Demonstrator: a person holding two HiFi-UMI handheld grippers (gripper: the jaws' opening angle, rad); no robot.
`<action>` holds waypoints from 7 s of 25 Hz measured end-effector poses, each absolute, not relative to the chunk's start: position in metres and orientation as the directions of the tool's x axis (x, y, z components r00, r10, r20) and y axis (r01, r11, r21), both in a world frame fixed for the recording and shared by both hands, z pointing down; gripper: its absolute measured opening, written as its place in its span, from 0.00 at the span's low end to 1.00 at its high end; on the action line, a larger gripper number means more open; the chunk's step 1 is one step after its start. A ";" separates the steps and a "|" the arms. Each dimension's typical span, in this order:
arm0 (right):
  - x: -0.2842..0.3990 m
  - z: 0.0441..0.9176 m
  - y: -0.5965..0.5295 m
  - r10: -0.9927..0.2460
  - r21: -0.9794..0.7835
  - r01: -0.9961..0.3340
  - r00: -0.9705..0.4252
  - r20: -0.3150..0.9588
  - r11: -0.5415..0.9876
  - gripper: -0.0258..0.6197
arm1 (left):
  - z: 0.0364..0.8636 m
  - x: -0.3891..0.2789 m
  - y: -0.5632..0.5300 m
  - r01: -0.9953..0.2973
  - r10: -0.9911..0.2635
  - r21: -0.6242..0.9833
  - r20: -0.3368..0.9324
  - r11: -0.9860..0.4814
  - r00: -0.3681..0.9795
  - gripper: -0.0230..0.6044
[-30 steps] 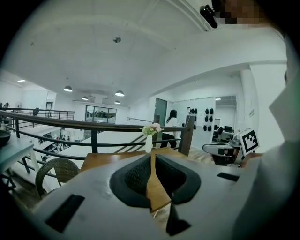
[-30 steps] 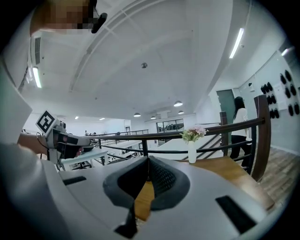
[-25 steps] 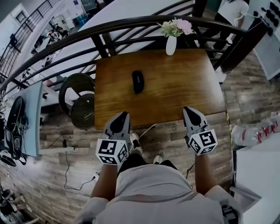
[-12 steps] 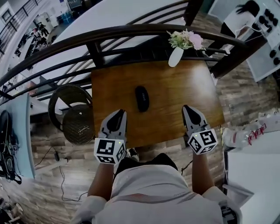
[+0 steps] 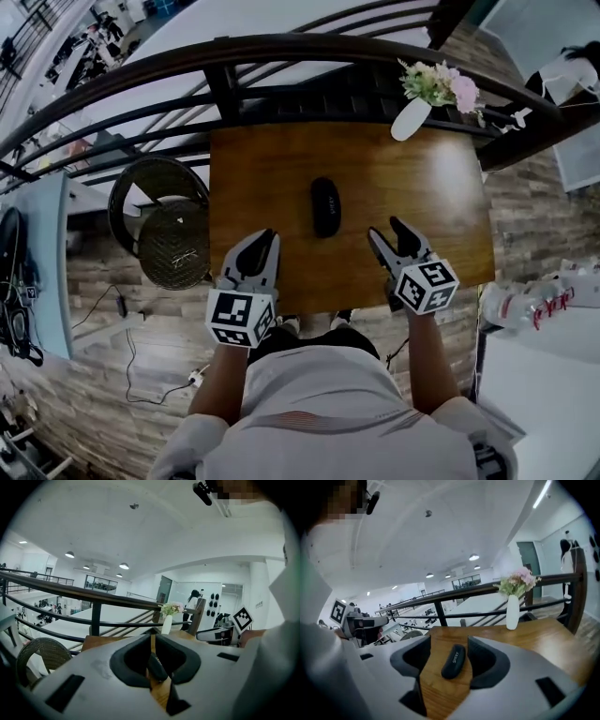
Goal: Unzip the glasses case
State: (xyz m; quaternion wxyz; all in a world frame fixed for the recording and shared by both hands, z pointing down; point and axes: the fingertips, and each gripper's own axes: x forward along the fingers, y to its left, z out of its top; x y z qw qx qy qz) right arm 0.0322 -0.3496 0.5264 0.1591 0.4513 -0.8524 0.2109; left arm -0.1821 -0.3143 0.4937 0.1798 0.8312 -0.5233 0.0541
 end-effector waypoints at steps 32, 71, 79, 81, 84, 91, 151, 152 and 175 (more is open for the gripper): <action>-0.022 0.682 -0.400 -0.438 -0.406 -0.813 -0.572 0.694 0.418 0.56 | 0.521 -0.171 -0.316 -0.918 -0.842 0.248 0.378 -0.309 0.385 0.10; 0.042 0.380 -0.311 -0.397 -0.124 -0.427 -0.894 0.206 0.896 0.56 | 0.342 0.038 -0.340 -0.238 -0.374 0.559 -0.142 -0.794 0.917 0.53; 0.025 0.389 -0.293 -0.269 -0.138 -0.309 -0.931 0.246 0.941 0.56 | 0.337 0.042 -0.342 -0.216 -0.361 0.540 -0.178 -0.814 0.916 0.45; 0.026 0.388 -0.296 -0.287 -0.139 -0.325 -0.928 0.237 0.935 0.57 | 0.336 0.039 -0.345 -0.222 -0.378 0.547 -0.190 -0.807 0.906 0.45; 0.034 0.385 -0.303 -0.334 -0.162 -0.366 -0.923 0.193 0.916 0.56 | 0.334 0.031 -0.354 -0.245 -0.425 0.566 -0.210 -0.787 0.880 0.45; 0.061 0.403 -0.308 -0.442 -0.209 -0.474 -0.879 0.182 0.856 0.44 | 0.330 0.009 -0.373 -0.302 -0.523 0.613 -0.217 -0.730 0.825 0.45; 0.055 0.436 -0.299 -0.643 0.160 -0.631 -0.686 0.340 0.759 0.12 | 0.356 0.028 -0.327 -0.355 -0.428 0.531 -0.015 -0.769 0.904 0.43; 0.056 0.433 -0.299 -0.653 0.211 -0.622 -0.675 0.344 0.754 0.13 | 0.361 0.034 -0.322 -0.349 -0.396 0.509 0.016 -0.787 0.918 0.43; 0.038 0.410 -0.270 -0.673 0.731 -0.229 -0.625 0.396 0.643 0.14 | 0.497 0.070 -0.233 -0.139 0.069 0.257 0.663 -0.956 0.746 0.44</action>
